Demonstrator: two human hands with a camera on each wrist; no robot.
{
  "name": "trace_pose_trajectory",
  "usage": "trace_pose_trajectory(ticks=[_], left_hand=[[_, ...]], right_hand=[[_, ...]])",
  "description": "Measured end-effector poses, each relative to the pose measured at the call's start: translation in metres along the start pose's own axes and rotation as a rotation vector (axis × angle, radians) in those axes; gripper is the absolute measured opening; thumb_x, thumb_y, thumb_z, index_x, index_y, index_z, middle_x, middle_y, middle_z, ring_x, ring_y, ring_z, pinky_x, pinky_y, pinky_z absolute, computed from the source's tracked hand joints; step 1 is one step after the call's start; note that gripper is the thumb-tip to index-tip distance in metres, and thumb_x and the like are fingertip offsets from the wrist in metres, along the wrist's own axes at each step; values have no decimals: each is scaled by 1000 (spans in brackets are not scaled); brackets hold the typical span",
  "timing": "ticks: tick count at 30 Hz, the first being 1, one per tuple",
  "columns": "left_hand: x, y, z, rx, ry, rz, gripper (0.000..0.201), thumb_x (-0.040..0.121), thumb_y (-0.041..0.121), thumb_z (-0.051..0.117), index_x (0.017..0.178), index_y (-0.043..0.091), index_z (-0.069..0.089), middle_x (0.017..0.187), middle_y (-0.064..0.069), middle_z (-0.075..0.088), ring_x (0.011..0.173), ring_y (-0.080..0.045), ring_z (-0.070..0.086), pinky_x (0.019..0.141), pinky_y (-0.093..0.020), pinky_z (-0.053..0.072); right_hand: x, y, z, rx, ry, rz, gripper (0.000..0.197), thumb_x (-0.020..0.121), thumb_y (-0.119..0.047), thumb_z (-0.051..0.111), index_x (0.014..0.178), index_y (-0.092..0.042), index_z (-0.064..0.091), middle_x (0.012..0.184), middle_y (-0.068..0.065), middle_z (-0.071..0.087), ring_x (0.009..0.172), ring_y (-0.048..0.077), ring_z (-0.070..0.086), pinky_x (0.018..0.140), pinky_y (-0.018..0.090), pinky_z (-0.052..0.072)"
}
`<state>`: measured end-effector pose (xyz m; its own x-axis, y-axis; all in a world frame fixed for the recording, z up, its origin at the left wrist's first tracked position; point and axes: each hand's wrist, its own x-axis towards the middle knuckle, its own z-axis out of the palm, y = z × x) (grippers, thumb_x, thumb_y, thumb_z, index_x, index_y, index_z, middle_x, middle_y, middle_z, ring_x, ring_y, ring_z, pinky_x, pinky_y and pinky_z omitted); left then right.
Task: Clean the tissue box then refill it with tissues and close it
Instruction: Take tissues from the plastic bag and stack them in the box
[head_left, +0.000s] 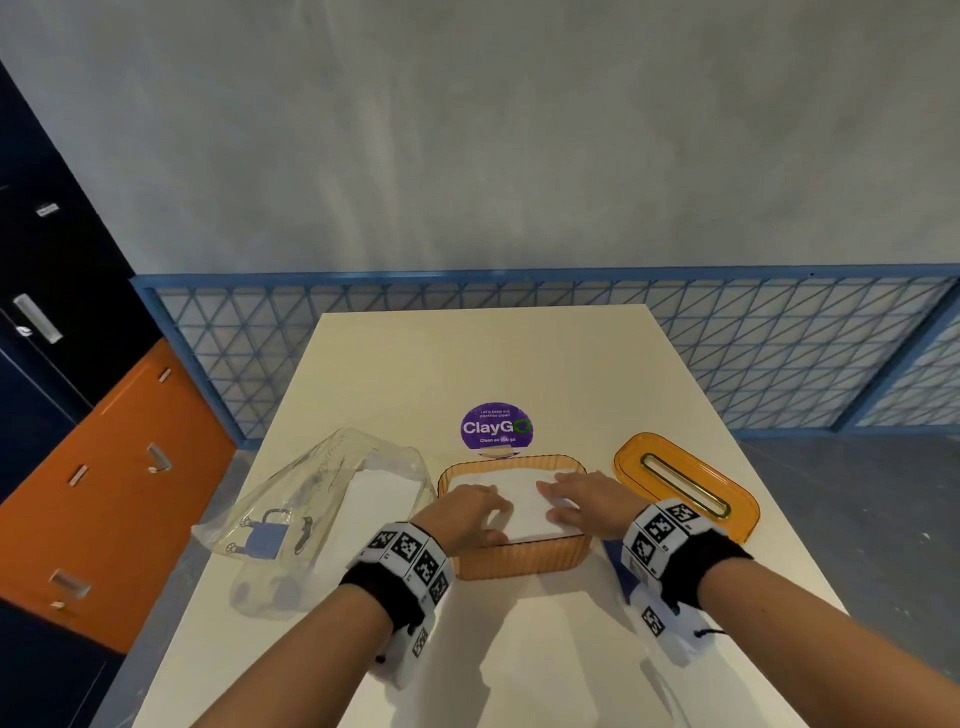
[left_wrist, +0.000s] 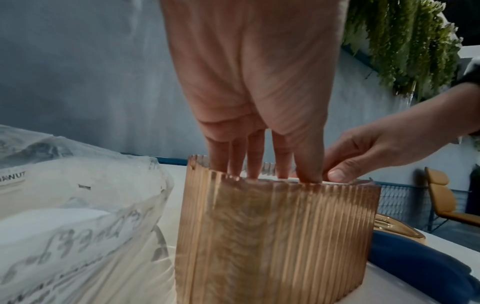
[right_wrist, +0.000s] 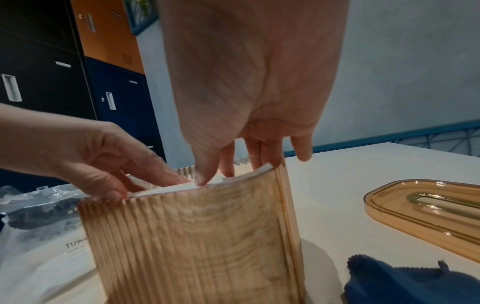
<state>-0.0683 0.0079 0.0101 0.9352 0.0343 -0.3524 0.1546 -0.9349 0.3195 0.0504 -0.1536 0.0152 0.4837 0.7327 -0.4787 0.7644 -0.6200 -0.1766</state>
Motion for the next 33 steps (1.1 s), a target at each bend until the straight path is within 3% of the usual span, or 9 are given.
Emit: trace_pose_trajectory(ticks=[5, 8, 12, 16, 20, 25, 33], left_hand=[[5, 5, 0, 59, 21, 10, 45, 91, 31, 58, 132, 14, 50, 132, -9, 54, 123, -25, 48, 102, -32, 37], [5, 6, 6, 60, 72, 10, 37, 93, 30, 54, 127, 15, 53, 127, -8, 57, 118, -25, 51, 98, -33, 41], [2, 6, 9, 24, 144, 25, 30, 96, 19, 45, 122, 12, 57, 122, -10, 60, 114, -26, 55, 92, -31, 43], [4, 5, 8, -20, 174, 36, 25, 94, 19, 48, 113, 10, 62, 114, -9, 66, 107, -25, 58, 86, -29, 43], [6, 4, 8, 25, 112, 29, 38, 92, 35, 56, 123, 14, 56, 119, -9, 62, 111, -25, 55, 92, -31, 42], [9, 2, 7, -2, 82, 54, 42, 90, 36, 58, 129, 20, 52, 122, -8, 60, 113, -24, 54, 96, -32, 41], [7, 6, 19, 21, 220, 97, 31, 92, 32, 53, 120, 18, 57, 120, -4, 57, 106, -22, 57, 87, -32, 48]], right_hand=[[2, -5, -3, 24, -62, 39, 62, 97, -47, 36, 150, -24, 14, 159, 7, 12, 147, 21, 14, 118, 36, 14], [-4, -7, -9, 16, -76, 26, 69, 93, -52, 41, 151, -24, 14, 160, 4, 12, 147, 21, 13, 118, 35, 14], [-14, -5, -15, 66, 18, -24, 65, 88, -43, 58, 145, -29, 30, 156, 0, 25, 143, 20, 23, 115, 34, 21], [-22, -9, -13, 10, 95, -106, 47, 90, -30, 58, 136, -27, 46, 150, -2, 38, 137, 17, 32, 111, 31, 25], [-22, -11, -9, -3, 115, -123, 40, 93, -29, 54, 133, -25, 51, 147, -2, 42, 135, 17, 36, 109, 28, 27], [-11, -8, -7, 56, 84, -70, 40, 93, -36, 52, 132, -26, 53, 143, -3, 49, 131, 17, 43, 105, 28, 32], [4, -10, -14, 104, 19, 13, 37, 95, -40, 44, 125, -26, 61, 133, -2, 59, 120, 18, 53, 100, 30, 41]])
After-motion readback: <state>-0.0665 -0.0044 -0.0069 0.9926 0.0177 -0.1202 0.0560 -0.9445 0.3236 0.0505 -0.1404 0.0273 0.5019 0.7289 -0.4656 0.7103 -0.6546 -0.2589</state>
